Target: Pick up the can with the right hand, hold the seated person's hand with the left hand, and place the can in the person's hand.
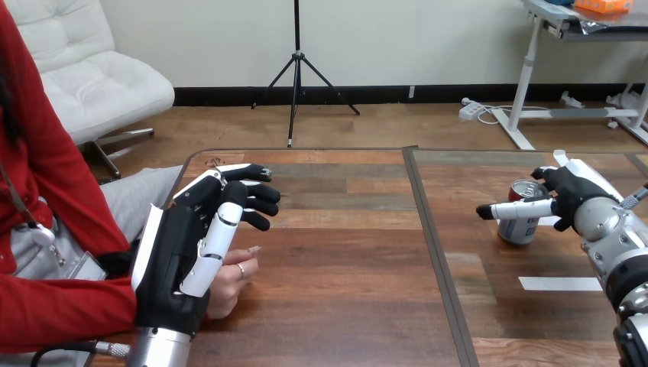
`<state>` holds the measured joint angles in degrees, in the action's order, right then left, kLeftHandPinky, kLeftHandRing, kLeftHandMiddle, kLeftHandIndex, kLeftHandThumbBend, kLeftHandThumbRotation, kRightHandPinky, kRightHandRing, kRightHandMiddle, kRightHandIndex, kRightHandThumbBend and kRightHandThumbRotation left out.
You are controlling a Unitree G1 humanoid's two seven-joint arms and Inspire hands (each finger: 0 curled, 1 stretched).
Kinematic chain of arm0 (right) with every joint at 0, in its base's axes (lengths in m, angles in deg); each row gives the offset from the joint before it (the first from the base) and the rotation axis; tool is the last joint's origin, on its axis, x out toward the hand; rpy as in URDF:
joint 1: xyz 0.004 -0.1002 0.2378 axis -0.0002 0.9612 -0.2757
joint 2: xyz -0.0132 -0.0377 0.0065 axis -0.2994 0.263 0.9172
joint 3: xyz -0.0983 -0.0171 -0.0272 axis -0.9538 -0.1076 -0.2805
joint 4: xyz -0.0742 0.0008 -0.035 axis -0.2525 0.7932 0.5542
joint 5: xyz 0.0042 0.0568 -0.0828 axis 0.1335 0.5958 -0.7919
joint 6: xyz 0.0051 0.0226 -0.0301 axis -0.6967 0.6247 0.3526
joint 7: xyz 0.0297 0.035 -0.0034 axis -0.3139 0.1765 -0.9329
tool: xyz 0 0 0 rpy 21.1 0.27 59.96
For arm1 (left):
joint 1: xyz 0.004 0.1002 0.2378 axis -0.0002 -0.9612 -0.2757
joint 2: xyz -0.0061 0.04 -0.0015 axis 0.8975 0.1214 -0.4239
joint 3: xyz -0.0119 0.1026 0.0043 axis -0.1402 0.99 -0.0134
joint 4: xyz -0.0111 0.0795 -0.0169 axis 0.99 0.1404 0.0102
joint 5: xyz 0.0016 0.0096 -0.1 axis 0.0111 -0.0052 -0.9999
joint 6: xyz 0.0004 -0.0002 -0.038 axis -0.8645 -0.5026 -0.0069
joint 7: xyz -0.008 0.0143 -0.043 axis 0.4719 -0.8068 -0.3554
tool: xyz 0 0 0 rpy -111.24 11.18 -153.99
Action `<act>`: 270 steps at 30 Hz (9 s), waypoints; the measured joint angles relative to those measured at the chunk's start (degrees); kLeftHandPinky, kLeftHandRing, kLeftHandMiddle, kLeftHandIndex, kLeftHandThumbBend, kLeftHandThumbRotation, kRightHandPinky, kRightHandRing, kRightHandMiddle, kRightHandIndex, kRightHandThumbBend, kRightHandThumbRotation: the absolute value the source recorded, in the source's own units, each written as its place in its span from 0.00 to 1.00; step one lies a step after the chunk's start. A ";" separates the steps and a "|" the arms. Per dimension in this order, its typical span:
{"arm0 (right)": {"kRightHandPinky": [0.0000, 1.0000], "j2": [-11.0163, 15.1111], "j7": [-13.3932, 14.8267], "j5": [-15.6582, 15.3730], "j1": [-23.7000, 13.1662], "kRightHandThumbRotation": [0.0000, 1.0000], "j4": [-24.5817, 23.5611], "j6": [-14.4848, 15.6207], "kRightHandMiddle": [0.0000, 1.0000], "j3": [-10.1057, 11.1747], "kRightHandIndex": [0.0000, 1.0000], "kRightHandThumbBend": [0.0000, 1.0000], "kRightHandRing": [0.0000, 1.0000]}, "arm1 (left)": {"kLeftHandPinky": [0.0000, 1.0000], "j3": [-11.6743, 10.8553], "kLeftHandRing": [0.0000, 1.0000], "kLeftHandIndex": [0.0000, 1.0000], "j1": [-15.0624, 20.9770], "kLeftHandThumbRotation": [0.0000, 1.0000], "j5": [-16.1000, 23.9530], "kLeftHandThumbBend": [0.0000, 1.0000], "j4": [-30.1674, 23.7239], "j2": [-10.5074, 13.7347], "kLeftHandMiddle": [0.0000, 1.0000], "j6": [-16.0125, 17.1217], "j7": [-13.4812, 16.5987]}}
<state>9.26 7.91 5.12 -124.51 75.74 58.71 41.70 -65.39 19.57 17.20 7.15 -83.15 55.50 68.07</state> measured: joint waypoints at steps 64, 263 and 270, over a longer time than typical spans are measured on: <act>0.64 -0.08 2.41 0.02 1.46 0.01 0.00 -3.25 0.75 -0.25 0.72 0.87 0.73 | 0.44 0.00 0.52 0.53 0.05 0.75 0.08 0.32 0.05 0.01 0.53 0.29 -0.75; 0.41 0.02 8.16 -2.56 2.90 0.00 -0.03 -19.67 0.47 -2.29 0.47 0.79 0.43 | 0.71 2.19 0.81 0.82 1.95 0.31 48.15 1.00 -7.25 21.07 0.84 -16.43 7.83; 0.39 0.02 8.25 -2.60 2.89 0.00 -0.03 -19.96 0.46 -2.29 0.47 0.80 0.41 | 0.70 3.00 0.80 0.81 2.61 0.29 48.10 1.00 -6.95 22.28 0.84 -17.96 5.86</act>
<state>9.28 16.16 2.52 -121.61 75.71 38.75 39.40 -62.39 22.18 65.30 0.20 -60.87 37.54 73.93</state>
